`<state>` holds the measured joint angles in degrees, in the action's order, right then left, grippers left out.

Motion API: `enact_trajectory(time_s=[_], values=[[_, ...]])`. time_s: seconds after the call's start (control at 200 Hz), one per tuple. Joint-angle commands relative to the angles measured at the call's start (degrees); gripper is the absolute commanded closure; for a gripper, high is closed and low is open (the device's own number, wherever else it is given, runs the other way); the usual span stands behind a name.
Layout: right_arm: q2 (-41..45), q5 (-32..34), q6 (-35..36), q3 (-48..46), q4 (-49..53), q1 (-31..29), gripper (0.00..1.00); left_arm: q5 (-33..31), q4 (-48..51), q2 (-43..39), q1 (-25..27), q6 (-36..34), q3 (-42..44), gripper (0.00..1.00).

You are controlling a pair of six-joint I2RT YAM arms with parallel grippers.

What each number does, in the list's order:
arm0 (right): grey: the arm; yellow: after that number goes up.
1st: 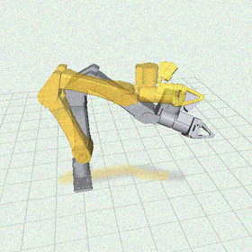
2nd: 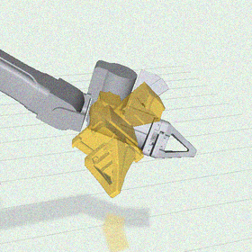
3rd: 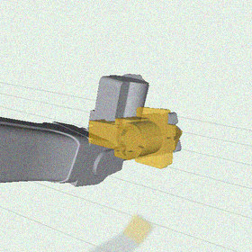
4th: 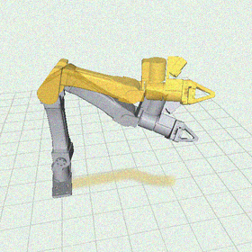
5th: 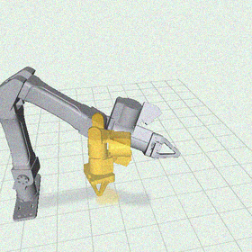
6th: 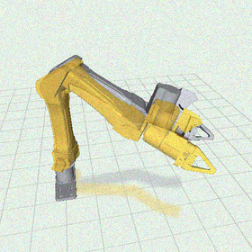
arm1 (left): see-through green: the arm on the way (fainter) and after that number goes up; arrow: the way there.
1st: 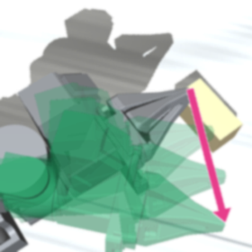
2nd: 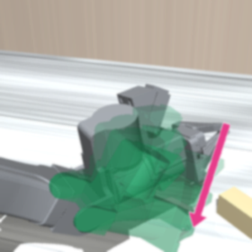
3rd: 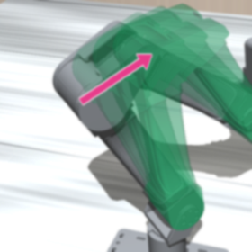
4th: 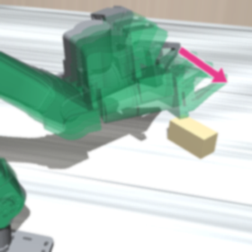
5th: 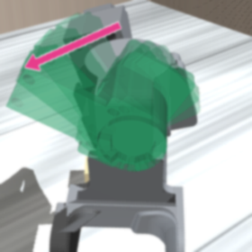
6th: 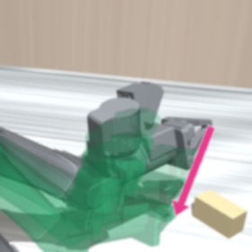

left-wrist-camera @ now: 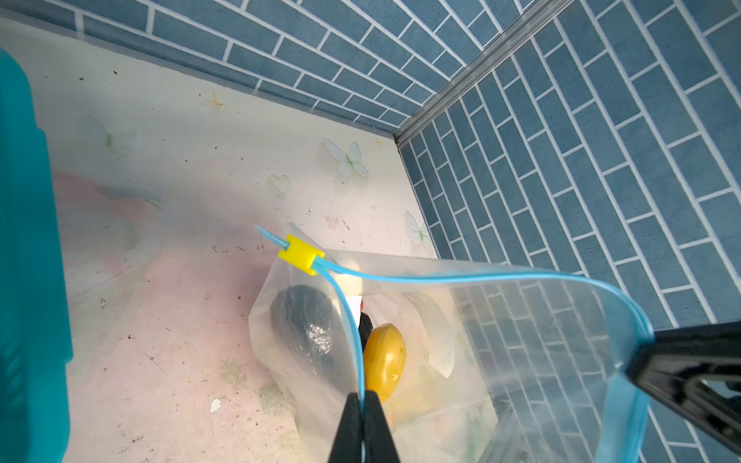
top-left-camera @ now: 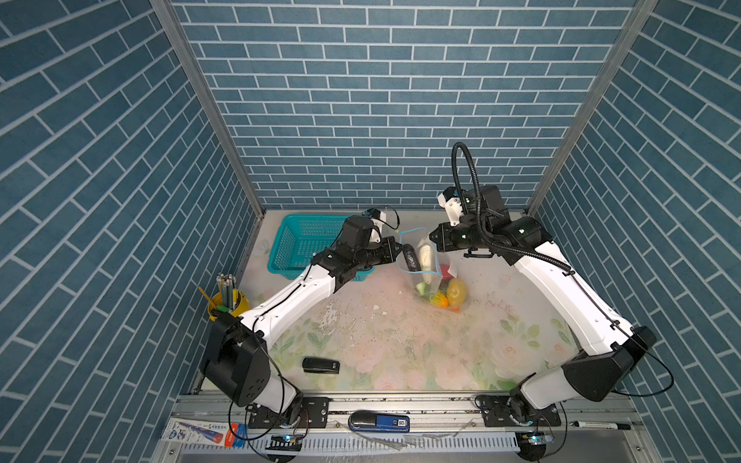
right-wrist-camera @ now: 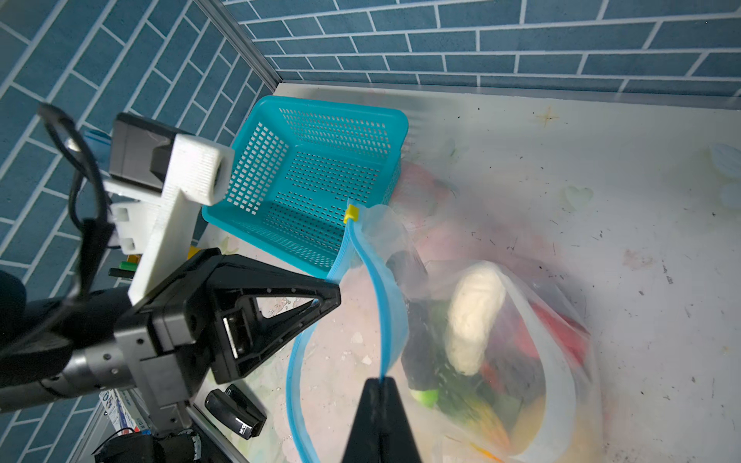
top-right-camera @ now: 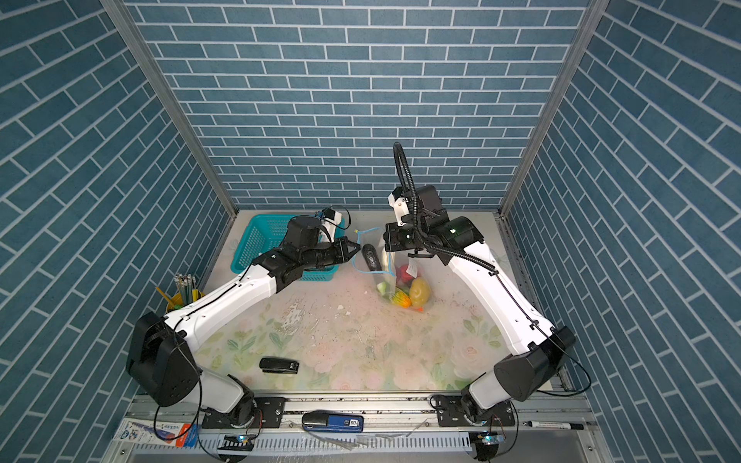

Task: Place the food in the zip-top bag and seal the zipper
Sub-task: 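Grasp the bag's blue zipper edge again with the left gripper, then open the right gripper and draw it back from the bag zipper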

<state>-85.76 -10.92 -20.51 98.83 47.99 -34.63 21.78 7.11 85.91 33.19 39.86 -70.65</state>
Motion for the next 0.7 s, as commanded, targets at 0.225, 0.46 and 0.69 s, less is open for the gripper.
enact_trajectory(time_s=[0.225, 0.46, 0.69], values=[[7.4, -9.0, 4.3, -3.1, 0.3, 0.1, 1.00, -6.9, 13.1, -11.0, 6.0, 1.6, -3.0, 1.00], [7.6, -14.1, 4.0, -3.4, 2.5, -1.5, 1.00, -15.1, 21.8, -17.2, 12.1, 2.0, -3.8, 1.00], [4.1, -19.6, 3.5, -2.6, -2.3, -3.8, 1.00, -18.2, 25.9, -20.8, 15.6, 5.8, -3.2, 1.00]])
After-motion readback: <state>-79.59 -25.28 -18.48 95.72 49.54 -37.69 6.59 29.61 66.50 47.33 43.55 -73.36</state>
